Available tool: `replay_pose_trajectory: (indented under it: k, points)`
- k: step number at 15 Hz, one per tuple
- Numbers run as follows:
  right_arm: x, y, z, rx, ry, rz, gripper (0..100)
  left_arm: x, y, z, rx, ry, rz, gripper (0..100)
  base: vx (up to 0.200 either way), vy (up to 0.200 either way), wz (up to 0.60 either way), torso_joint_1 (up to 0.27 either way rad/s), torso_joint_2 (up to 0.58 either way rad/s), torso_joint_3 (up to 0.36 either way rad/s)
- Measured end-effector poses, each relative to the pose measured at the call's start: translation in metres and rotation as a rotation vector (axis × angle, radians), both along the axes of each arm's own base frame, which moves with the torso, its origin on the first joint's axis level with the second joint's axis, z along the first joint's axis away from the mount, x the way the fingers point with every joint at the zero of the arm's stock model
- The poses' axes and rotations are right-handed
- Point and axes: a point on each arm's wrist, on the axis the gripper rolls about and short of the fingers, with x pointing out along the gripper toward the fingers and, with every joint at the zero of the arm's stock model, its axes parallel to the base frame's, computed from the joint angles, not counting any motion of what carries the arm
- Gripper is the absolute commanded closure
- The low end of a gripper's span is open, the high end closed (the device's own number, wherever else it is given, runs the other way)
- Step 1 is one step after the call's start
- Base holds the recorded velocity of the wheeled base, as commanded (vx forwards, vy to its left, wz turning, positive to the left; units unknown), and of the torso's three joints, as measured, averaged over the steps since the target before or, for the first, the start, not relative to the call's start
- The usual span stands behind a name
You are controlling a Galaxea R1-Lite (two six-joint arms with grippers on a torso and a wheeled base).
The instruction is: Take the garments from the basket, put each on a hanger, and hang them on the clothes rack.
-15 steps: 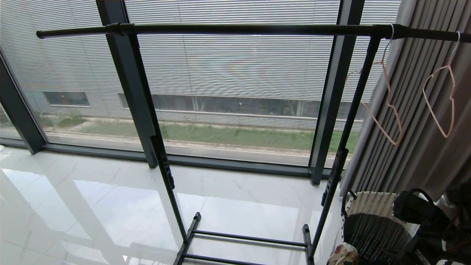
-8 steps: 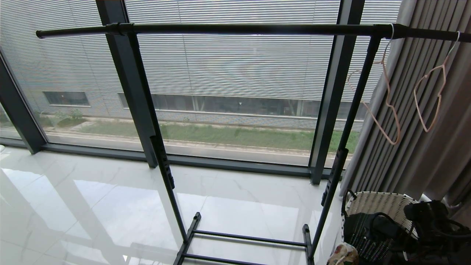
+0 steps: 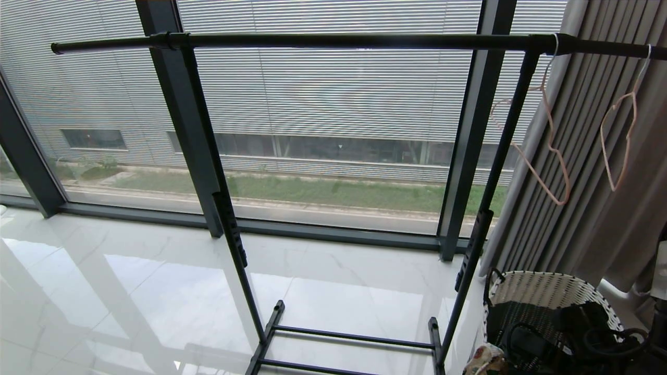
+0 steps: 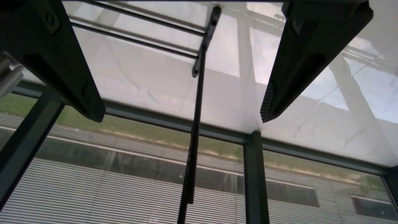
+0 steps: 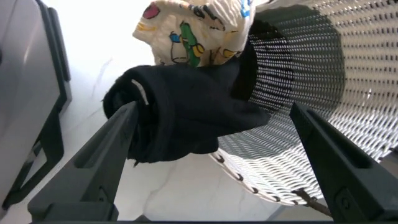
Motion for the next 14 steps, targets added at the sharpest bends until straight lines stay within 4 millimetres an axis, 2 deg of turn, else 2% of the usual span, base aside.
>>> replay_pose_trajectory:
  k: [2, 5, 10, 14]
  points:
    - [0.003, 0.001, -0.008, -0.041, -0.029, -0.023, 0, 0.000, 0.000, 0.000, 0.000, 0.000, 0.000, 0, 0.000, 0.000, 0.00, 0.000, 0.00, 0.000]
    - [-0.003, -0.001, -0.017, -0.064, 0.018, -0.026, 0, 0.000, 0.000, 0.000, -0.001, 0.000, 0.000, 0, 0.000, 0.000, 0.00, 0.000, 0.00, 0.000]
    - [-0.004, 0.000, -0.021, -0.076, 0.037, -0.023, 0, 0.000, 0.000, 0.000, 0.000, 0.000, -0.001, 0, 0.000, 0.000, 0.00, 0.000, 0.00, 0.000]
    - [0.006, 0.002, -0.022, -0.065, -0.002, -0.030, 0, 0.000, 0.000, 0.000, 0.000, 0.000, 0.000, 0, 0.000, 0.000, 0.00, 0.000, 0.00, 0.000]
